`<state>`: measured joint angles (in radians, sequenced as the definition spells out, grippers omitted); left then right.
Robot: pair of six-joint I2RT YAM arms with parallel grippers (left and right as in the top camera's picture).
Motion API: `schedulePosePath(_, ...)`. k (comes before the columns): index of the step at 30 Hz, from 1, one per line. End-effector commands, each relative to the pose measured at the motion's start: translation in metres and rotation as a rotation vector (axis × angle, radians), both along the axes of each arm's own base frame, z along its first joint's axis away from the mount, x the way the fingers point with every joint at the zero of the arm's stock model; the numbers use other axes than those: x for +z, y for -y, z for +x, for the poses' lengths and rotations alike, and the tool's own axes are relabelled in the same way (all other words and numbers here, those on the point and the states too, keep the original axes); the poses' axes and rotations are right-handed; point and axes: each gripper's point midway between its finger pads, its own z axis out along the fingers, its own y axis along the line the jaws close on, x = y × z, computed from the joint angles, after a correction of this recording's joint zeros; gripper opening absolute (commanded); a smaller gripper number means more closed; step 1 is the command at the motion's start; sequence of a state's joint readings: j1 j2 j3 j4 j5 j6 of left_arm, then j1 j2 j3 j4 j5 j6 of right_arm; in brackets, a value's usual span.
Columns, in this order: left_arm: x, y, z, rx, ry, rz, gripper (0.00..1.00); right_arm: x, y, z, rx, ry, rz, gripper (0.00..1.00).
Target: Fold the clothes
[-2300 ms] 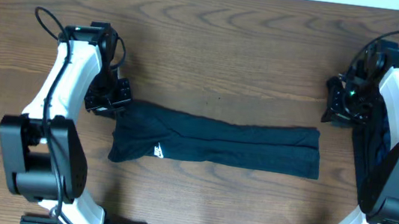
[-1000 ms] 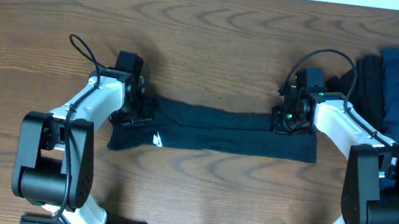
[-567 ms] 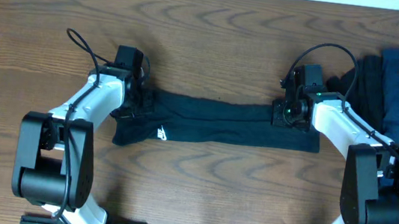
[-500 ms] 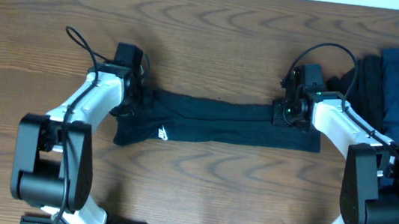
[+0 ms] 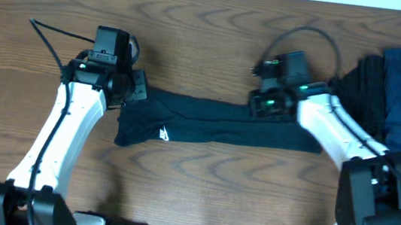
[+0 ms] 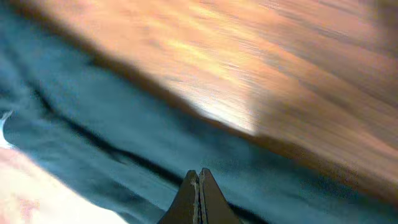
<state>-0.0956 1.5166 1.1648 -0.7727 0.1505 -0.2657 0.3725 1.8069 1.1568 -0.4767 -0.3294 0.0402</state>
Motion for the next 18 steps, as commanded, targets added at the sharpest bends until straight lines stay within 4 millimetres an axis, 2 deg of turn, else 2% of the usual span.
schedulePosePath(1, -0.032, 0.0, -0.005, 0.005, -0.076, 0.007, 0.08, 0.001, -0.031, -0.003, 0.109, 0.08, -0.032, 0.01)
schedulePosePath(5, -0.054, 0.003, 0.004, 0.002, -0.103, -0.001, 0.07, -0.003, -0.055, 0.0, 0.127, 0.156, -0.068, 0.01)
schedulePosePath(8, -0.066, 0.015, 0.008, -0.016, -0.126, -0.067, 0.07, -0.007, -0.074, -0.002, 0.111, 0.16, -0.039, 0.01)
schedulePosePath(11, -0.075, 0.023, 0.008, -0.028, -0.15, -0.11, 0.07, -0.019, -0.083, -0.007, 0.093, 0.127, -0.032, 0.01)
schedulePosePath(15, -0.084, 0.023, 0.006, -0.016, -0.179, -0.111, 0.07, -0.037, -0.089, -0.017, 0.089, 0.052, -0.014, 0.01)
schedulePosePath(18, -0.089, 0.023, 0.005, -0.016, -0.194, -0.11, 0.07, -0.042, -0.097, -0.027, 0.109, 0.0, 0.029, 0.01)
